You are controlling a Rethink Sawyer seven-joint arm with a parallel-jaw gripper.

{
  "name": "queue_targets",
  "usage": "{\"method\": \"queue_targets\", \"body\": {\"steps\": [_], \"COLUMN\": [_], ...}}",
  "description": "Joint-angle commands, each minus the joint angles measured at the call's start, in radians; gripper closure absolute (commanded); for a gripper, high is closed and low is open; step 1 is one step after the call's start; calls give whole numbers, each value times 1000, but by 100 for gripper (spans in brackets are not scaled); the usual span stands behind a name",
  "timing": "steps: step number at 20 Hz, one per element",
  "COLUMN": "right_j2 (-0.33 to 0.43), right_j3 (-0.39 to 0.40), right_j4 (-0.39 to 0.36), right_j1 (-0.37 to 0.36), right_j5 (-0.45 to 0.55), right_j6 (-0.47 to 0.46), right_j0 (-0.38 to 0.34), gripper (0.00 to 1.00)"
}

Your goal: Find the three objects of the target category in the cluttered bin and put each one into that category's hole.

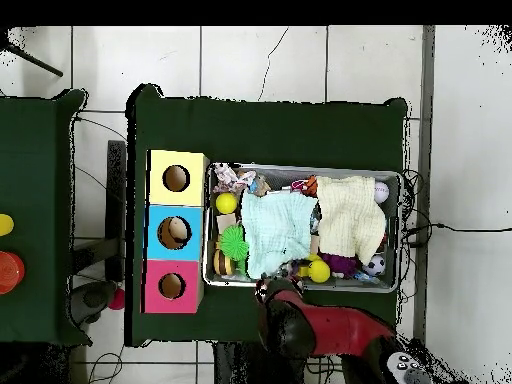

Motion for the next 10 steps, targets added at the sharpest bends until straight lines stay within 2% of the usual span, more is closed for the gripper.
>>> {"method": "queue_targets", "body": {"steps": [1,4,7,10], "right_j2": [116,138,107,81], "right_j3": [-178,-174,-181,-190], "right_j4": [39,19,2,-3], "right_j1": [-21,-1,43,74], "right_j5": [58,19,-84,-125], "right_j6": [88,95,133,144], "right_j0": [-19,-37,-29,-15], "gripper": [0,0,0,0]}}
